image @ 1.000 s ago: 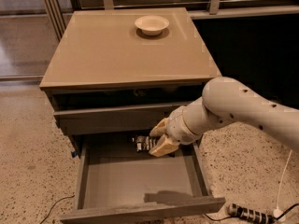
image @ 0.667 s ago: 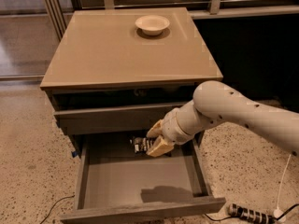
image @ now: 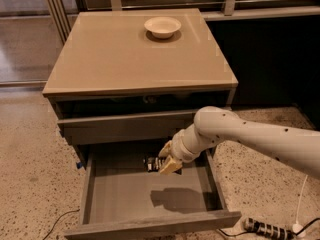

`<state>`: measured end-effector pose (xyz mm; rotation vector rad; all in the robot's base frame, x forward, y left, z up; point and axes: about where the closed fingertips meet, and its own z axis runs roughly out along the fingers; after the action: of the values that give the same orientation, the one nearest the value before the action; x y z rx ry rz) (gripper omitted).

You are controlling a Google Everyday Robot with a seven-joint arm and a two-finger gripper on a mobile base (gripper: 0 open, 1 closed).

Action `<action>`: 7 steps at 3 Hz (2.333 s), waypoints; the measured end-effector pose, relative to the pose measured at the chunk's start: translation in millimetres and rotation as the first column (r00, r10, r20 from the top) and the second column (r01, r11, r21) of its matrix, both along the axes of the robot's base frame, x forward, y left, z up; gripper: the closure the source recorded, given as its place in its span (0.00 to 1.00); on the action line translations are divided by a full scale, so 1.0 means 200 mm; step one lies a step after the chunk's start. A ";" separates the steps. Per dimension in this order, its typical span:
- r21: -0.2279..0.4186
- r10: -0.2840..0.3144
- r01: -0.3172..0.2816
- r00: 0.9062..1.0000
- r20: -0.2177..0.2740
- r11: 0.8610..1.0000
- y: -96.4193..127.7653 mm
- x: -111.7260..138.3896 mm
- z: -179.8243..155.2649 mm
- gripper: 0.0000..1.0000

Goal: Place rxbar chocolate into middle drawer

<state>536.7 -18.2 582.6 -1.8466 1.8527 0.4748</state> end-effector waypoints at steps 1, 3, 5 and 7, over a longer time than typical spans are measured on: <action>-0.026 -0.005 0.004 0.999 -0.037 1.000 0.00 0.02 -0.17 1.00; -0.014 0.019 -0.021 0.993 -0.115 1.000 -0.01 -0.14 -0.39 1.00; 0.056 0.033 -0.026 0.989 -0.142 0.998 0.00 -0.27 -0.64 1.00; 0.120 0.066 -0.055 0.994 -0.088 0.991 0.06 -0.29 -0.76 1.00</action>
Offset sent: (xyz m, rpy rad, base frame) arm 0.0048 -0.0003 -0.0290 -0.0228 0.0314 -0.0047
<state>478.9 -6.9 431.2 -1.8337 1.7907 0.6862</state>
